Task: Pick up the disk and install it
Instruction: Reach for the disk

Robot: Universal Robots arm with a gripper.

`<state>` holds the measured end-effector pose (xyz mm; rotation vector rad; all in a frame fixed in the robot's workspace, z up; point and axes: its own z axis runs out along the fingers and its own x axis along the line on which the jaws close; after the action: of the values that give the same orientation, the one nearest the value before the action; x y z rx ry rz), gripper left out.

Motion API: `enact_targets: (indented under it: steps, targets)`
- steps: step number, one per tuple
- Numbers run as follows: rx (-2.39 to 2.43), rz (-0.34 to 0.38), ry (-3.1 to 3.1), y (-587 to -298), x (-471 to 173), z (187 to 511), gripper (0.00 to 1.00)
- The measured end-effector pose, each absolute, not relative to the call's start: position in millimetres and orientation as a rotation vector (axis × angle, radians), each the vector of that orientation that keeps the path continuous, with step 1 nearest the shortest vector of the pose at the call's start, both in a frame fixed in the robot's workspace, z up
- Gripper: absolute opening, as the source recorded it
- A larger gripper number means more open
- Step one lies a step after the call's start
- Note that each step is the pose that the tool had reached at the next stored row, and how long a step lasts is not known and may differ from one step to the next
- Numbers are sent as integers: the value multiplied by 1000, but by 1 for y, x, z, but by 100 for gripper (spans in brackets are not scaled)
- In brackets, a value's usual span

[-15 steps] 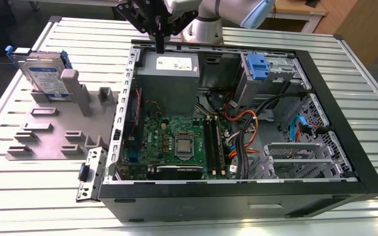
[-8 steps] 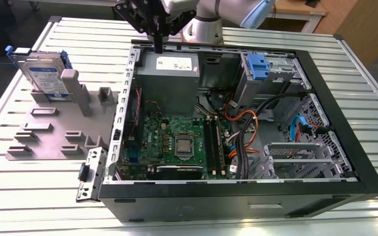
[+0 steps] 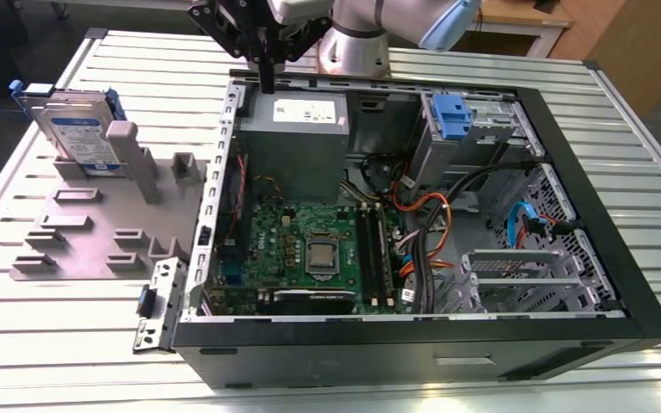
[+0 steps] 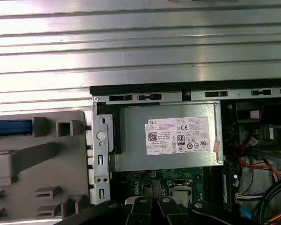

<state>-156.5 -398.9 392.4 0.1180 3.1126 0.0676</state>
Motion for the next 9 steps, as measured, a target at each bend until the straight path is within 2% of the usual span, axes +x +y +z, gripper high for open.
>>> enact_targets:
  steps: [9]
  targets:
    - [118, 68, 3112, -399, -160, 392, 11]
